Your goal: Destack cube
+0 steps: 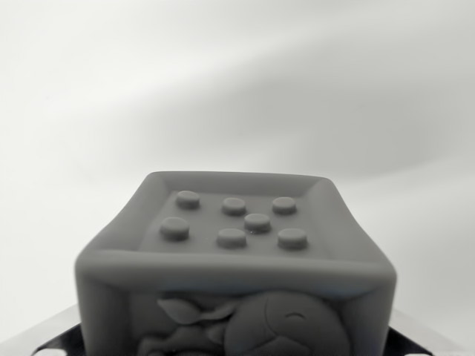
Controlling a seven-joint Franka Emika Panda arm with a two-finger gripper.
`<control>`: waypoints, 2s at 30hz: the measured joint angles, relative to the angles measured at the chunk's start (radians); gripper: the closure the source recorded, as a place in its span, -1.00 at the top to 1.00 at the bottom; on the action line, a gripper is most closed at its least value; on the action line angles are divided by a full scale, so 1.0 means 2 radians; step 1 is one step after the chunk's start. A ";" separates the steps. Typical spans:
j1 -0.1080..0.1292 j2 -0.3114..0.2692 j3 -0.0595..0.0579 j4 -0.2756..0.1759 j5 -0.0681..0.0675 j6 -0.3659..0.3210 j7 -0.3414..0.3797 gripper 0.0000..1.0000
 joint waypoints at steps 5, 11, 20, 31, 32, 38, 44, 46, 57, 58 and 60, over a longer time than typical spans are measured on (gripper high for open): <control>0.007 -0.004 0.000 -0.008 0.000 0.004 0.028 -1.00; 0.014 -0.007 0.001 -0.016 0.001 0.009 0.058 -1.00; 0.026 -0.012 0.002 -0.029 0.001 0.017 0.104 -1.00; 0.041 -0.018 0.003 -0.042 0.001 0.024 0.161 -1.00; 0.041 -0.018 0.003 -0.043 0.001 0.025 0.164 -1.00; 0.050 -0.021 0.004 -0.051 0.001 0.030 0.196 -1.00; 0.057 -0.022 0.005 -0.056 0.001 0.037 0.221 -1.00; 0.057 -0.017 0.005 -0.057 0.001 0.042 0.223 -1.00; 0.059 0.037 0.000 -0.052 -0.011 0.089 0.233 -1.00; 0.060 0.041 -0.001 -0.052 -0.012 0.093 0.234 -1.00; 0.061 0.049 -0.003 -0.051 -0.014 0.099 0.235 -1.00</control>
